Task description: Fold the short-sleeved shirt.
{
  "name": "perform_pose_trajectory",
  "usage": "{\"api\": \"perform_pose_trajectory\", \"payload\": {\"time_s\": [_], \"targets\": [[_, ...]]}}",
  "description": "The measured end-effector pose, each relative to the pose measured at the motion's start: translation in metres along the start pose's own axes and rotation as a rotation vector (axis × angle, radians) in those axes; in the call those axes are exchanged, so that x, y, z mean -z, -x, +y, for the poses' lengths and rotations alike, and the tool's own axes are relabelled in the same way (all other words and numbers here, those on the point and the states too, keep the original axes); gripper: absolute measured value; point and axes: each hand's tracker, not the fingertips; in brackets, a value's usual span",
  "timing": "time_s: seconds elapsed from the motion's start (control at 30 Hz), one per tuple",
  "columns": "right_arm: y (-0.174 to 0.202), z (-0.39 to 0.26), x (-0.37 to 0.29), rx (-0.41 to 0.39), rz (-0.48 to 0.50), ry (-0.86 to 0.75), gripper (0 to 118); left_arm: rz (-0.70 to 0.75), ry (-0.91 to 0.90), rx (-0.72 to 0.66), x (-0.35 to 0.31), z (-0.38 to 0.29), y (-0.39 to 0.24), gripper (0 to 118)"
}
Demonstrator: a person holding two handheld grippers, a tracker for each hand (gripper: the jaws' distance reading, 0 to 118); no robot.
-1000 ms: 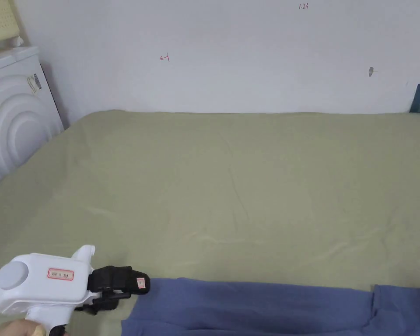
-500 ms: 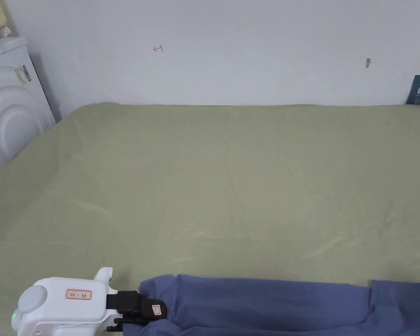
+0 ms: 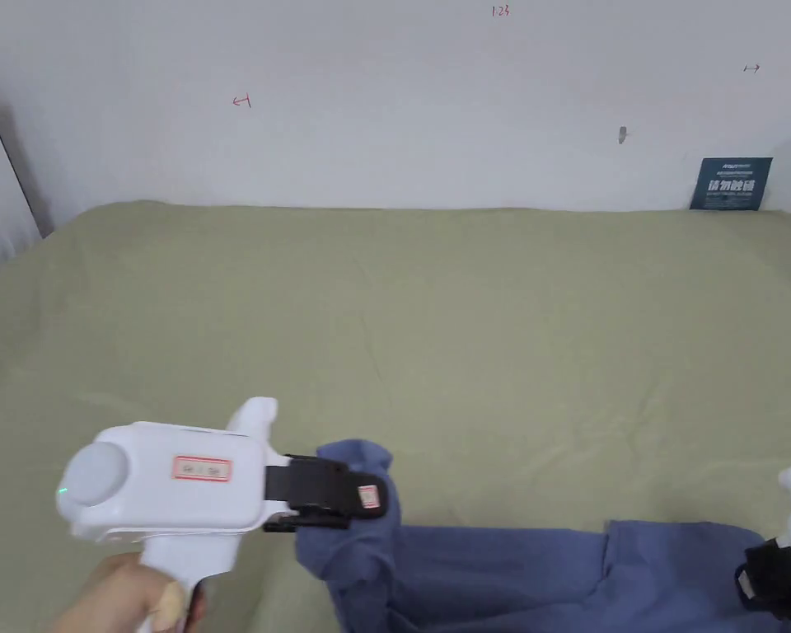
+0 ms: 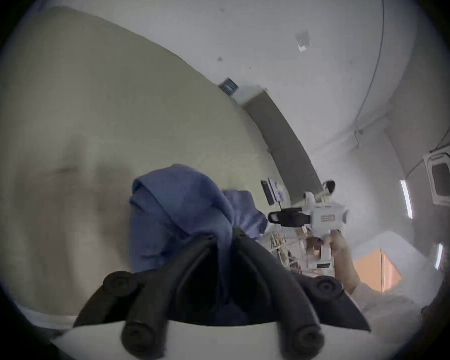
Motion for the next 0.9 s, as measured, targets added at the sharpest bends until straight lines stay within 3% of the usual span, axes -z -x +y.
{"api": "perform_pose_trajectory", "payload": {"time_s": [0.2,0.33,0.37,0.4,0.43,0.57,0.6,0.63,0.67,0.7,0.8,0.9], "targets": [[-0.01,-0.007,0.001,0.02,0.011,-0.003,0,0.015,0.159,-0.019,0.109,0.001,-0.004,9],[-0.023,-0.011,0.007,0.042,0.004,0.001,0,0.087,0.23,-0.011,0.15,-0.009,0.003,28],[-0.025,-0.012,0.007,0.046,0.003,0.004,0,0.101,0.238,0.01,0.15,-0.009,0.001,52],[-0.028,-0.012,0.008,0.048,0.0,0.01,0,0.106,0.213,0.023,0.146,-0.01,0.0,85],[-0.03,-0.013,0.011,0.05,-0.003,0.014,0,0.091,0.193,0.017,0.135,-0.009,0.002,96],[-0.034,-0.014,0.014,0.061,-0.014,0.024,0,-0.093,0.087,-0.094,0.091,0.002,0.01,91],[-0.033,-0.015,0.013,0.062,-0.015,0.025,0,-0.101,0.042,-0.104,0.083,0.006,0.014,78],[-0.033,-0.015,0.013,0.063,-0.013,0.024,0,-0.091,0.009,-0.107,0.077,0.008,0.018,57],[-0.033,-0.015,0.013,0.065,-0.009,0.023,0,-0.061,-0.006,-0.102,0.076,0.009,0.023,19],[-0.031,-0.015,0.012,0.066,-0.006,0.022,0,-0.031,-0.006,-0.124,0.076,0.009,0.029,0],[-0.028,-0.015,0.01,0.061,0.0,0.017,0,-0.071,0.025,-0.204,0.088,0.009,0.043,0],[-0.026,-0.014,0.007,0.056,0.004,0.012,0,-0.026,0.091,-0.197,0.118,-0.011,0.051,0]]}}
